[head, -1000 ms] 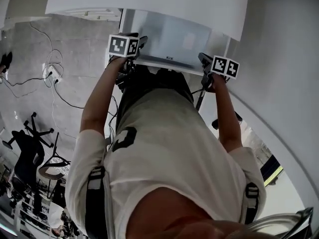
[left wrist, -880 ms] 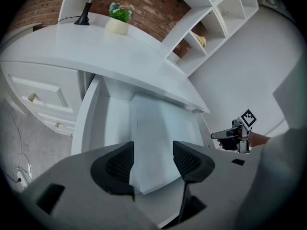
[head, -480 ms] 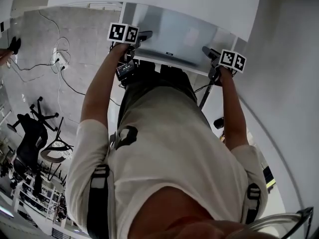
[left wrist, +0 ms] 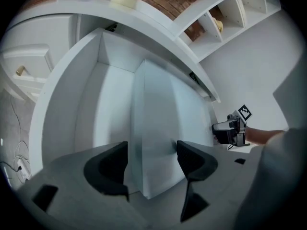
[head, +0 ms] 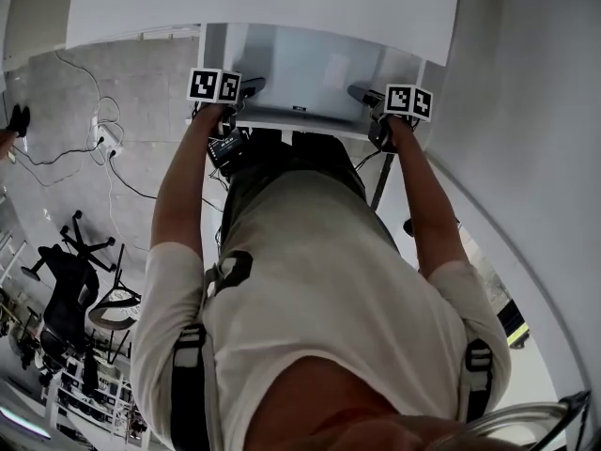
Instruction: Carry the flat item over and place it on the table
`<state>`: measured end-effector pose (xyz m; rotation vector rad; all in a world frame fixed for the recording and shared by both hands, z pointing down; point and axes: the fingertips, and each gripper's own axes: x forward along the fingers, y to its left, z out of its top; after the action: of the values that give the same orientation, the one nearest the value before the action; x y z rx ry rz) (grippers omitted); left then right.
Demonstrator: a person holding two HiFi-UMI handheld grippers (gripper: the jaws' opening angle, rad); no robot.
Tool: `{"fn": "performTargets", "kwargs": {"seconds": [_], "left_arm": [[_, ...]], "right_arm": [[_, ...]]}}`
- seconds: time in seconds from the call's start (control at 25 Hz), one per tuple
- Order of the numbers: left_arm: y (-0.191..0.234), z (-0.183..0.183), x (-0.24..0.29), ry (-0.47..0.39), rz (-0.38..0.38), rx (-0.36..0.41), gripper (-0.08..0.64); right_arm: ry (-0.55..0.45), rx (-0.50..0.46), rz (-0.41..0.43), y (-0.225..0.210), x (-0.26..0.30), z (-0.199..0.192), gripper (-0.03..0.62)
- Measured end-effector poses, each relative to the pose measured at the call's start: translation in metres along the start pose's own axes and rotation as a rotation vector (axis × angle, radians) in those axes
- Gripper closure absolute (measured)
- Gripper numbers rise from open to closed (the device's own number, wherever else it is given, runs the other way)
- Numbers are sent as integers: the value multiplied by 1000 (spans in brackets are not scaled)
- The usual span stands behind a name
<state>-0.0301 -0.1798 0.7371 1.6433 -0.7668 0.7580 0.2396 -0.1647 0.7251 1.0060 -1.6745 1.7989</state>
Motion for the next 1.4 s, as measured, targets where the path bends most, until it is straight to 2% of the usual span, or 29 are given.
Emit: {"fn": "performTargets", "kwargs": {"seconds": [0.12,0.32,0.44,0.8,1.0,1.4], "left_arm": [[1,-1,2,14,-20,-34,249],[0,-5,6,50,-64,-89,241],[-1,-9,6,64,-83,-115,241],[-11,-5,-2,39,-94,-86,261],[-18,-6,-20,51,-124,-54,259],[-31,-9,-56,-26,-154,-68,259]], "right_arm": [[-22,28,16,1,5,-3,255],[13,2,-39,-7,11,-11,255],[17,10,-36,-8,12,-14,252],[0,8,-47,-1,4,-11,261],[-7,-34,-46,15,-7,-7,267],[9,-67,-20,43,-27,-24,268]]}}
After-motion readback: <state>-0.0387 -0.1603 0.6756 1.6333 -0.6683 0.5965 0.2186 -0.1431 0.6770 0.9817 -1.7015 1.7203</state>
